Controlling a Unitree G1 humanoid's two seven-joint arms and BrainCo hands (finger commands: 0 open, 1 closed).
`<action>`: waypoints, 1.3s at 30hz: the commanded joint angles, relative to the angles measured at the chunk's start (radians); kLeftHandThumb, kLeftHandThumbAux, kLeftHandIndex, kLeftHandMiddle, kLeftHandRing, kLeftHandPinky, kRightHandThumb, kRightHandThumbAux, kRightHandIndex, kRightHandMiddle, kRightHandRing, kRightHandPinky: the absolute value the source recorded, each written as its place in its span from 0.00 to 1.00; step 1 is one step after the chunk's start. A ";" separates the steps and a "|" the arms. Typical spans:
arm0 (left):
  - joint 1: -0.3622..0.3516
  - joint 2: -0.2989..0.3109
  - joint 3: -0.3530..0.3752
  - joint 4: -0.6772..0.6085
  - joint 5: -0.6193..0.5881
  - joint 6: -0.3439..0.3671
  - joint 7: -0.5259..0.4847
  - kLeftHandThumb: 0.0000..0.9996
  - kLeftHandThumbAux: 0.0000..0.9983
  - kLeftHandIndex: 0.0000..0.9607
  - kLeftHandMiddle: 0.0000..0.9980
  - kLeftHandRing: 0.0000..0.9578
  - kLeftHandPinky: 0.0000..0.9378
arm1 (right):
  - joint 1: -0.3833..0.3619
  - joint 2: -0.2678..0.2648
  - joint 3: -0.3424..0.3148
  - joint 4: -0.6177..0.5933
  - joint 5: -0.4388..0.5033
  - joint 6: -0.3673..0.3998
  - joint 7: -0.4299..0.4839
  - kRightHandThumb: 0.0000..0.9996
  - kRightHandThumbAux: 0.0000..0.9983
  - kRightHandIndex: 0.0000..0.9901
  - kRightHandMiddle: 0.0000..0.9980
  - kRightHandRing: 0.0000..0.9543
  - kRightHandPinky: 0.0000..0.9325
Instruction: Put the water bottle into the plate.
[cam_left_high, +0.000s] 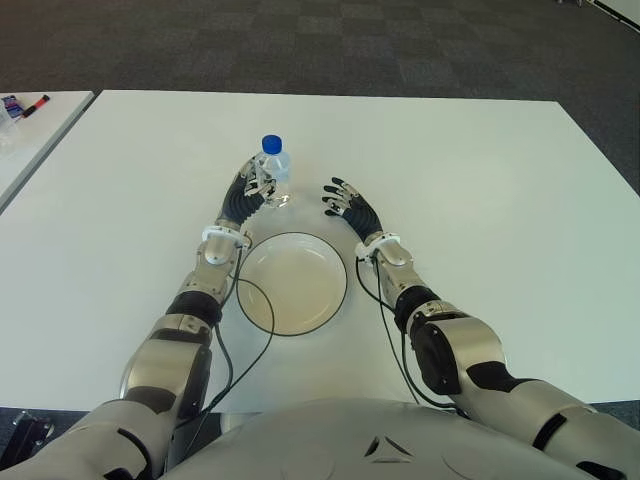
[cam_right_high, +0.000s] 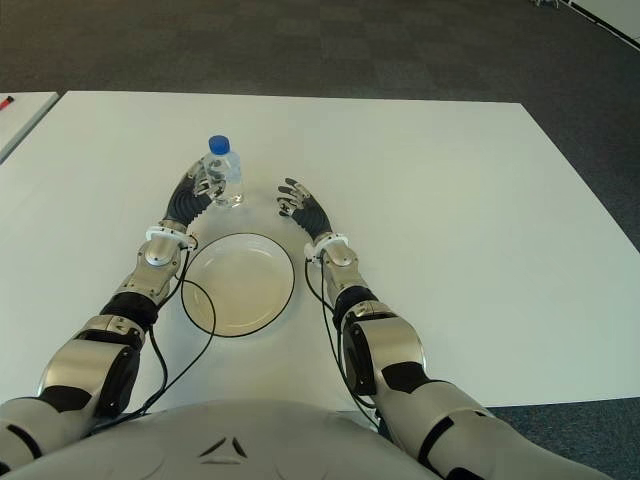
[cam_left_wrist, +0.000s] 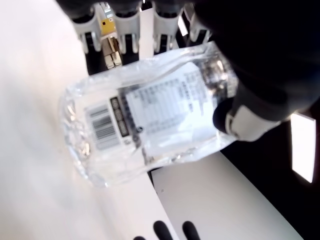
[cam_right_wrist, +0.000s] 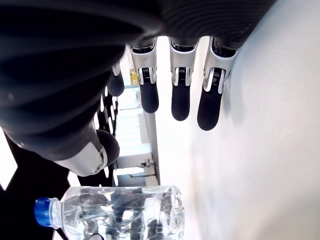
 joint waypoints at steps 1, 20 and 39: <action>0.027 -0.006 0.013 -0.064 -0.028 0.001 -0.020 0.95 0.65 0.40 0.51 0.56 0.77 | 0.024 0.050 0.002 0.057 -0.015 0.094 -0.016 0.13 0.66 0.03 0.15 0.19 0.24; 0.179 -0.016 0.008 -0.357 -0.068 0.030 -0.074 0.95 0.65 0.40 0.52 0.56 0.78 | 0.024 0.051 0.005 0.056 -0.015 0.093 -0.022 0.11 0.65 0.03 0.15 0.19 0.24; 0.279 -0.022 0.009 -0.547 -0.080 0.065 -0.086 0.95 0.65 0.41 0.51 0.56 0.77 | 0.021 0.050 0.002 0.056 -0.012 0.104 -0.020 0.12 0.66 0.02 0.15 0.18 0.24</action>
